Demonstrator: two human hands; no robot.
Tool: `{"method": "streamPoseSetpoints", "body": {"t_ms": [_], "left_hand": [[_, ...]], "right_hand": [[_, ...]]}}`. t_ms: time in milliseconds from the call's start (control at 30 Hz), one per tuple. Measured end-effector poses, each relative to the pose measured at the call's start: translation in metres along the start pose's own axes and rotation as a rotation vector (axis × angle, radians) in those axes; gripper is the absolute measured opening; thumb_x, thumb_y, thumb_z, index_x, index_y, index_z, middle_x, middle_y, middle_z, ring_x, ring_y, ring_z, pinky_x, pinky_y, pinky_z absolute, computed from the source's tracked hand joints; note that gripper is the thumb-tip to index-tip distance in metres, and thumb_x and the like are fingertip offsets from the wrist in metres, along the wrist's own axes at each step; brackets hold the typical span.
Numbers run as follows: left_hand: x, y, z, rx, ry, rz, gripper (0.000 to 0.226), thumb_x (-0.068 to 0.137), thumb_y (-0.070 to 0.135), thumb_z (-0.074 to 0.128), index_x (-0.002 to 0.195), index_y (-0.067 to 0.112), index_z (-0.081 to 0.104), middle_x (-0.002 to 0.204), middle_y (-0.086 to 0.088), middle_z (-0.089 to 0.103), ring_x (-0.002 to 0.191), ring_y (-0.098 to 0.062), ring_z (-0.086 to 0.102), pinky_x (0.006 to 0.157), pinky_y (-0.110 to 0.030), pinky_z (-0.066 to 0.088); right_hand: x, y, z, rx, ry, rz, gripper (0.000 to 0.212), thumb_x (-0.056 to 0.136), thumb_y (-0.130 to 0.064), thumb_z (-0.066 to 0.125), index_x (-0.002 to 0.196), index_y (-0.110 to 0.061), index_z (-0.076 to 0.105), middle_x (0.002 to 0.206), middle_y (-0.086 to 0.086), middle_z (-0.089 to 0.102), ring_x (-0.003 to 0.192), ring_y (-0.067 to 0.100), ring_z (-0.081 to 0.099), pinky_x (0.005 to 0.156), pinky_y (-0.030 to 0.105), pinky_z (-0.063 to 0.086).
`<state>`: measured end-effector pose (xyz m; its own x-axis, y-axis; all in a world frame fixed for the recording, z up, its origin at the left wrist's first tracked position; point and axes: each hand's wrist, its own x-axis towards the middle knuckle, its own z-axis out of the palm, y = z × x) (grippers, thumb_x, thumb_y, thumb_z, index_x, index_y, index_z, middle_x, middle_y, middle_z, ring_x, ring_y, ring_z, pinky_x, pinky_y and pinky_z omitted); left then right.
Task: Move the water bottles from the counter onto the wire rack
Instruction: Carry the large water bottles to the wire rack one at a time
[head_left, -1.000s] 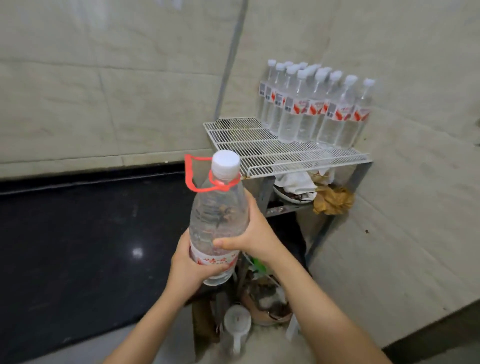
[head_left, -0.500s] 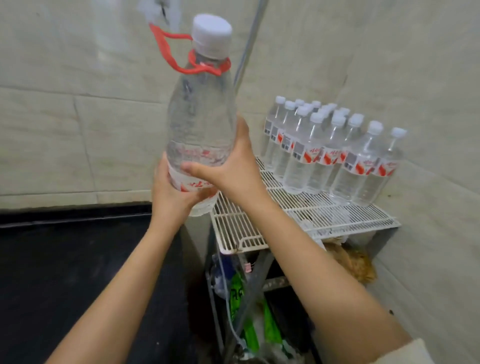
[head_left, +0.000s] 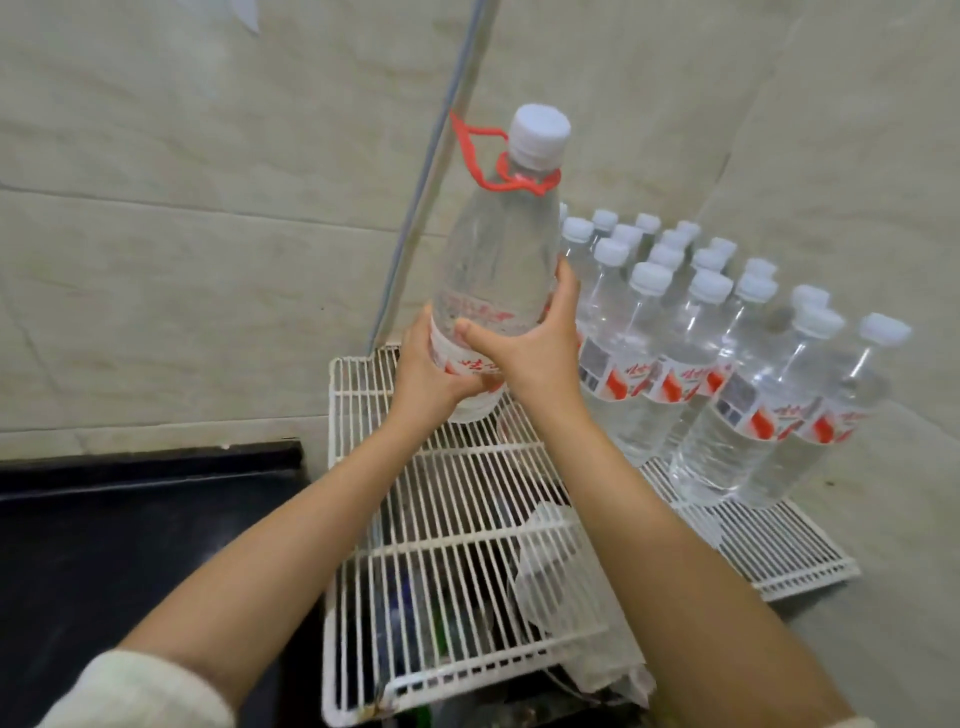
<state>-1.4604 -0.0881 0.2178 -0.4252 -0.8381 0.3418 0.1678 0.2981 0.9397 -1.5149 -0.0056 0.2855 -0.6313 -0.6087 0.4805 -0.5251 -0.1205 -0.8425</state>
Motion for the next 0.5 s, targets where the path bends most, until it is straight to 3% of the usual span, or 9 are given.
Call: {"method": "streamPoseSetpoints", "body": {"t_ms": [67, 133, 200, 300, 400, 500], "left_hand": [[0.008, -0.008, 0.01, 0.002, 0.027, 0.007, 0.076, 0.055, 0.005, 0.086, 0.115, 0.028, 0.045, 0.12, -0.001, 0.056, 0.11, -0.012, 0.056, 0.095, -0.026, 0.047], [0.017, -0.017, 0.016, 0.036, 0.054, 0.013, 0.081, 0.054, 0.009, 0.087, 0.108, 0.048, 0.041, 0.124, 0.0, 0.053, 0.113, -0.011, 0.053, 0.096, -0.025, 0.046], [0.03, -0.024, 0.022, 0.053, 0.065, -0.026, 0.078, 0.05, 0.021, 0.087, 0.1, 0.058, 0.04, 0.124, -0.001, 0.052, 0.114, -0.014, 0.053, 0.098, -0.034, 0.047], [0.053, -0.029, 0.032, 0.072, 0.063, -0.081, 0.077, 0.042, 0.035, 0.081, 0.11, 0.041, 0.044, 0.121, -0.004, 0.054, 0.109, -0.021, 0.057, 0.089, -0.044, 0.053], [0.078, -0.032, 0.04, 0.117, 0.034, -0.143, 0.078, 0.046, 0.03, 0.077, 0.115, 0.016, 0.043, 0.117, -0.008, 0.054, 0.105, -0.024, 0.057, 0.082, -0.032, 0.053], [0.105, -0.045, 0.043, 0.135, 0.011, -0.168, 0.089, 0.049, 0.042, 0.07, 0.124, 0.004, 0.042, 0.121, -0.017, 0.056, 0.113, -0.031, 0.056, 0.094, -0.048, 0.049]], "right_hand": [[0.015, 0.012, -0.002, -0.02, -0.047, 0.012, 0.101, 0.06, -0.016, 0.084, 0.14, -0.021, 0.023, 0.134, -0.002, 0.044, 0.124, 0.013, 0.044, 0.105, 0.04, 0.04], [0.028, 0.023, -0.003, -0.033, -0.088, 0.027, 0.099, 0.061, -0.014, 0.083, 0.14, -0.021, 0.022, 0.134, -0.001, 0.044, 0.124, 0.014, 0.044, 0.105, 0.039, 0.041], [0.042, 0.031, -0.001, -0.039, -0.09, 0.046, 0.098, 0.063, -0.015, 0.082, 0.14, -0.02, 0.022, 0.135, -0.001, 0.045, 0.124, 0.014, 0.045, 0.105, 0.04, 0.041], [0.07, 0.039, 0.006, -0.109, -0.069, 0.073, 0.096, 0.066, -0.021, 0.079, 0.142, -0.02, 0.021, 0.136, 0.001, 0.046, 0.124, 0.017, 0.047, 0.102, 0.037, 0.042], [0.094, 0.047, 0.02, -0.183, -0.035, 0.109, 0.089, 0.071, -0.023, 0.074, 0.142, -0.015, 0.02, 0.132, 0.009, 0.049, 0.119, 0.024, 0.05, 0.097, 0.036, 0.044], [0.101, 0.054, 0.035, -0.318, -0.047, 0.143, 0.092, 0.081, -0.028, 0.066, 0.147, -0.012, 0.005, 0.142, 0.014, 0.035, 0.13, 0.028, 0.037, 0.105, 0.035, 0.033]]}}
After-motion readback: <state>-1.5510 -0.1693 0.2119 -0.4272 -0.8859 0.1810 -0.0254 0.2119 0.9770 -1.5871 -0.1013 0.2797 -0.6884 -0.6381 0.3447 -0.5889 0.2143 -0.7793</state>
